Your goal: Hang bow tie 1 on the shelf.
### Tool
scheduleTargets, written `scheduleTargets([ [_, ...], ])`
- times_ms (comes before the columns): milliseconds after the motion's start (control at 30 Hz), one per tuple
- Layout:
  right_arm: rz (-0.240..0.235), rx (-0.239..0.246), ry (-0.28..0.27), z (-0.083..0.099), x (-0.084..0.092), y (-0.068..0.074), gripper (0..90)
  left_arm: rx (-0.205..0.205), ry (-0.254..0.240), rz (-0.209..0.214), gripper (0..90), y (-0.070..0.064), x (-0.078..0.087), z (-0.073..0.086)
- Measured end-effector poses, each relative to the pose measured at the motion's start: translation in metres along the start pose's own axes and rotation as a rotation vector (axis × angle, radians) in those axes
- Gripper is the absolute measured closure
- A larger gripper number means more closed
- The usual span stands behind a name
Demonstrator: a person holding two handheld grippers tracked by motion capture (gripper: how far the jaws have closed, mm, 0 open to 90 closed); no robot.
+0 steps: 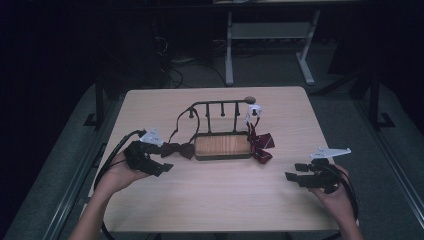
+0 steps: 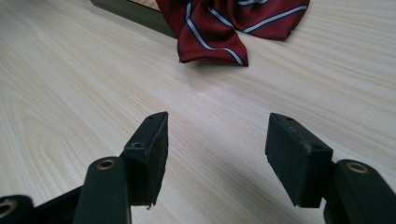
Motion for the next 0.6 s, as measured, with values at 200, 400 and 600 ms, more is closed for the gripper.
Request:
scheduleTargets([
  [200, 0.000, 0.001, -0.002, 0.000, -0.001, 0.000, 39.2, 0.007, -0.003, 0.004, 31.5, -0.002, -0.004, 0.007],
  [400, 0.000, 0.002, -0.004, 0.000, -0.001, 0.000, 39.2, 0.020, -0.032, 0.007, 31.4, -0.006, -0.013, 0.016],
  [600, 0.002, 0.011, 0.008, 0.001, -0.004, 0.001, 39.2, 0.047, -0.070, 0.022, 30.6, -0.010, -0.025, 0.025],
])
Point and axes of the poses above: each handheld gripper's, and its own axes: x roughly backward along the jaws, z roughly out of its underside, y roughly to its left, the point moved 10 cm from there along -x, roughly forward along the jaws, and after that the axes turned 15 degrees about x, right-handed, at the moved point
